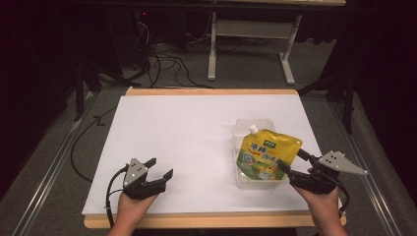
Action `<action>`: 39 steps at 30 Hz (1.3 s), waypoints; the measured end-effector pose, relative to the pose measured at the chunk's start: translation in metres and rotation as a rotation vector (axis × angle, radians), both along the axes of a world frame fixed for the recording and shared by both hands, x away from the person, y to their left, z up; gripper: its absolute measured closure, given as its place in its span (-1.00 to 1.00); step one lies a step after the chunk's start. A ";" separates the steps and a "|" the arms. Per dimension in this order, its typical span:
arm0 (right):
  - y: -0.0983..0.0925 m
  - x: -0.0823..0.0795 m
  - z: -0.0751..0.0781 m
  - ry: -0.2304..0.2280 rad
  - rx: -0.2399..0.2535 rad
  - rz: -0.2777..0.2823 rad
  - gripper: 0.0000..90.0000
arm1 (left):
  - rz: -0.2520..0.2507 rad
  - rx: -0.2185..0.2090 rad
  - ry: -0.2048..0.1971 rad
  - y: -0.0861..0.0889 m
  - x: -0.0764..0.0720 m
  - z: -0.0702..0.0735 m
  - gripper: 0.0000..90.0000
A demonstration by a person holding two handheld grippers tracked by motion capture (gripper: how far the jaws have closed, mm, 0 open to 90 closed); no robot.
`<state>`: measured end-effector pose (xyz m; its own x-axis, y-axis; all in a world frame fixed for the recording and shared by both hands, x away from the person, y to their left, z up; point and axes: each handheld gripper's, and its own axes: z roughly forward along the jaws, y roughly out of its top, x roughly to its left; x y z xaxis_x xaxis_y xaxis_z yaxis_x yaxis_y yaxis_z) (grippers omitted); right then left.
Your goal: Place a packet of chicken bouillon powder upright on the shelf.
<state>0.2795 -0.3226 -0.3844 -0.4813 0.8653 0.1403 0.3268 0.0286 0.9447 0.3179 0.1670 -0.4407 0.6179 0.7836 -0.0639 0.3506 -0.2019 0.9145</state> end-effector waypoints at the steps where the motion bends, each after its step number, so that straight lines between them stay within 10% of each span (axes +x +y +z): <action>1: 0.000 -0.001 0.002 -0.004 0.000 -0.007 -0.58 | 0.001 -0.002 0.001 0.000 0.000 0.000 -0.40; 12: -0.007 -0.019 0.038 -0.110 0.018 -0.044 -0.63 | -0.031 -0.007 0.002 -0.009 -0.001 0.005 -0.41; 22: 0.027 -0.026 0.060 -0.152 0.032 0.095 -0.67 | -0.025 -0.011 0.004 -0.008 -0.005 0.008 -0.43; 33: 0.091 0.007 0.042 -0.075 -0.014 0.256 -0.71 | -0.059 0.024 -0.011 -0.010 -0.012 0.009 -0.46; 39: 0.117 0.006 -0.004 -0.009 -0.070 0.312 -0.65 | -0.058 0.041 -0.002 -0.008 -0.014 0.006 -0.52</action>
<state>0.2855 -0.2055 -0.3884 -0.7258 0.6832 0.0801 0.2838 0.1914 0.9396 0.3036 0.1595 -0.4346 0.6623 0.7486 -0.0310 0.3352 -0.2590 0.9058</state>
